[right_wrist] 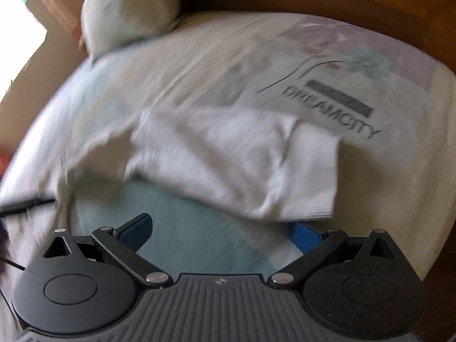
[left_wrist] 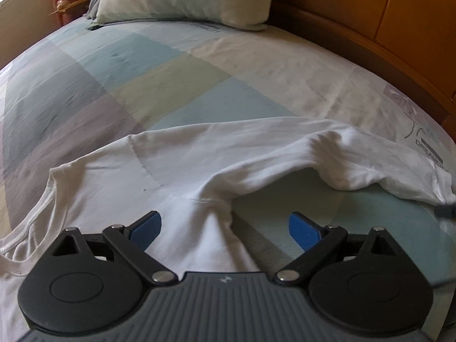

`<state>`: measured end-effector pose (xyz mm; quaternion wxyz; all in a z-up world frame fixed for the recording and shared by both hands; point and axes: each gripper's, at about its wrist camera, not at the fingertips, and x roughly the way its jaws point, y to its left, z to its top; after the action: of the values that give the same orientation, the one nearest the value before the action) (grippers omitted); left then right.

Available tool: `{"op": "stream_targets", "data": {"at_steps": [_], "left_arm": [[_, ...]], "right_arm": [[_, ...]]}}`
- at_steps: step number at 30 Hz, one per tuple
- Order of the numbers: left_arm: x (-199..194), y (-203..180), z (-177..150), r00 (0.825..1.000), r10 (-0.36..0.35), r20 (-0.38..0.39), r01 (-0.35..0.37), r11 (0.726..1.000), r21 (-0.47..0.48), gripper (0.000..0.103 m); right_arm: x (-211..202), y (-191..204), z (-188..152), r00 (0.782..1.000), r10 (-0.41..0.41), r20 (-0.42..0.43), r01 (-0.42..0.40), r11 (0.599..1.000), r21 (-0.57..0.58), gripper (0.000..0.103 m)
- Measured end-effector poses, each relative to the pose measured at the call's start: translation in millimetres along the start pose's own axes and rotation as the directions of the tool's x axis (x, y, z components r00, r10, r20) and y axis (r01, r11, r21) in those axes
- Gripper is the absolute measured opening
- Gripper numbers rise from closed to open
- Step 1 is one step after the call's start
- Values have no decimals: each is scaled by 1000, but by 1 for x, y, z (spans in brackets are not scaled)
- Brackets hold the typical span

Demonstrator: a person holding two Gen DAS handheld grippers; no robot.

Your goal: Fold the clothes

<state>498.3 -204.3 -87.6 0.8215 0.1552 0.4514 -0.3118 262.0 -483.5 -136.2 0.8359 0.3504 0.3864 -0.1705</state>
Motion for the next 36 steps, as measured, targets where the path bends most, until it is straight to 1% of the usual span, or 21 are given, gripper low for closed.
{"op": "stream_targets", "data": {"at_steps": [2, 4, 7, 8, 10, 12, 14, 16, 18, 19, 20, 21, 22, 23, 24, 25, 28, 31, 33, 36], "left_arm": [[0, -2, 0, 1000, 2, -1, -2, 1000, 8, 96], [-1, -4, 0, 1000, 4, -2, -4, 1000, 12, 96], [-1, -4, -1, 1000, 9, -4, -9, 1000, 12, 96], [-1, -4, -1, 1000, 11, -5, -10, 1000, 11, 96], [-1, -4, -3, 1000, 14, -9, -14, 1000, 7, 96], [-1, -5, -5, 1000, 16, -13, -16, 1000, 3, 96], [-1, -5, -6, 1000, 15, -14, -15, 1000, 1, 96], [-1, -5, -7, 1000, 15, -15, -15, 1000, -1, 96], [0, -4, -7, 1000, 17, -15, -17, 1000, 1, 96], [0, -4, -7, 1000, 22, -16, -22, 1000, 4, 96], [1, -5, -7, 999, 28, -16, -28, 1000, 8, 96], [0, -5, -7, 999, 31, -15, -30, 999, 11, 96], [0, -4, -7, 999, 29, -14, -29, 1000, 11, 96], [0, -4, -8, 1000, 27, -14, -27, 1000, 11, 96], [0, -3, -8, 999, 28, -16, -28, 1000, 10, 96], [0, -3, -8, 999, 30, -19, -30, 1000, 9, 96], [-2, -1, -9, 999, 35, -19, -35, 999, 8, 96], [-3, 1, -10, 999, 46, -18, -45, 999, 16, 96], [-4, 3, -11, 998, 54, -19, -54, 998, 16, 96], [-5, 7, -11, 998, 54, -17, -54, 999, -8, 96]], "right_arm": [[-1, -11, 4, 999, 20, 44, -23, 997, 75, 103], [-2, -26, 8, 995, 49, 92, -65, 983, 169, 103], [0, -48, 15, 983, 109, 150, -150, 942, 299, 103], [1, -54, 18, 978, 129, 161, -175, 931, 319, 103], [6, -62, 25, 969, 172, 176, -222, 918, 329, 103], [11, -68, 33, 961, 215, 173, -261, 913, 315, 103], [15, -74, 41, 955, 255, 154, -290, 910, 295, 103], [16, -74, 45, 955, 271, 120, -293, 920, 261, 102], [14, -70, 49, 964, 255, 78, -266, 944, 194, 96], [13, -69, 50, 969, 238, 63, -246, 953, 175, 89], [13, -68, 52, 974, 221, 49, -226, 962, 155, 77], [11, -69, 54, 980, 198, 34, -201, 968, 148, 67], [11, -71, 57, 987, 162, 16, -163, 974, 156, 43], [11, -73, 60, 993, 119, -3, -117, 981, 156, 12], [11, -74, 63, 996, 87, -18, -83, 985, 153, 9], [10, -72, 65, 997, 71, -22, -68, 989, 134, 10], [9, -55, 78, 1000, 28, -10, -28, 999, 30, 10], [6, -42, 103, 999, 24, 30, -23, 999, -49, 10], [5, -36, 124, 998, 9, 59, -3, 995, -97, 10], [6, -29, 155, 996, -1, 85, 15, 986, -168, 10]]}}
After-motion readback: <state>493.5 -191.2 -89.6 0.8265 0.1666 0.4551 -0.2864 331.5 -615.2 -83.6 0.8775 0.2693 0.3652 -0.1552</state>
